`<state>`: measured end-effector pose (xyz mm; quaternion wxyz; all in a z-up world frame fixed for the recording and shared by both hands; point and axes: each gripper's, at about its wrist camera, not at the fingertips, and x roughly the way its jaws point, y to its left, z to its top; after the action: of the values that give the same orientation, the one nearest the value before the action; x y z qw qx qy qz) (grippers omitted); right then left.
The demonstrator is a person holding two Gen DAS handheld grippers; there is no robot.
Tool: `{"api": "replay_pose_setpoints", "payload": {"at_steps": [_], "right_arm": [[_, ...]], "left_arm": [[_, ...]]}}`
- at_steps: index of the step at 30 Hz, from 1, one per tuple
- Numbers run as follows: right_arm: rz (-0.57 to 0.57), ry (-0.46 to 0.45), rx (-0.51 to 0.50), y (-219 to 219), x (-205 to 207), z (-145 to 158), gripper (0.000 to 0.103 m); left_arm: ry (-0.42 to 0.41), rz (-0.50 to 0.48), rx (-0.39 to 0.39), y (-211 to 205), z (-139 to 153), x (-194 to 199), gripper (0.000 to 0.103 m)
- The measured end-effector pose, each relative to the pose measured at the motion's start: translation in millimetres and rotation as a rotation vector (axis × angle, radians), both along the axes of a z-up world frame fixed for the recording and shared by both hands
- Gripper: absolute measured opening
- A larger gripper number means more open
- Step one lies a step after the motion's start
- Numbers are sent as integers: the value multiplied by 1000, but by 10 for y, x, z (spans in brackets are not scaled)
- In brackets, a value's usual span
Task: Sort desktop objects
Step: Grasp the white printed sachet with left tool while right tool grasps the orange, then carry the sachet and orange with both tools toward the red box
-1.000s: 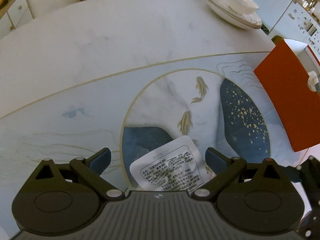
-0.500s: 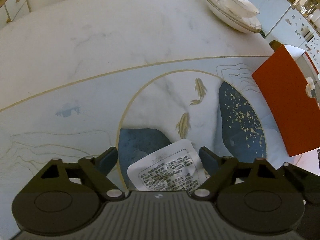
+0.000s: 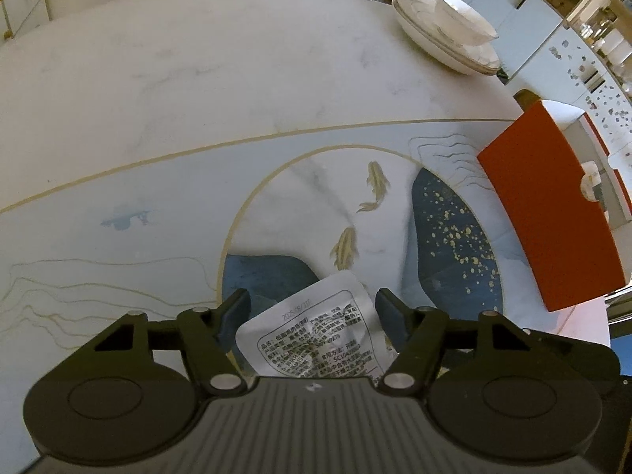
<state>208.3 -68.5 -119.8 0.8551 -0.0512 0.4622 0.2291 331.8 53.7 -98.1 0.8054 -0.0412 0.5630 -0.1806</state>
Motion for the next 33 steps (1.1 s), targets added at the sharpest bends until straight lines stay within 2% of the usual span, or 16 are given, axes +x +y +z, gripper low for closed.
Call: {"api": "replay_pose_setpoints", "payload": {"at_steps": [4,7,33], "right_arm": [[-5,9,21,-2,-6,19,33],[-14,4,22,-10,-22,35,32],[-184,-16,90,-627,-427,367,31]], "left_arm": [[-6,-4,-10,19,26,-25,69],[-16,0,-23,37,60,-58,69],[-37,-20,-167,92,477,-531,68]]}}
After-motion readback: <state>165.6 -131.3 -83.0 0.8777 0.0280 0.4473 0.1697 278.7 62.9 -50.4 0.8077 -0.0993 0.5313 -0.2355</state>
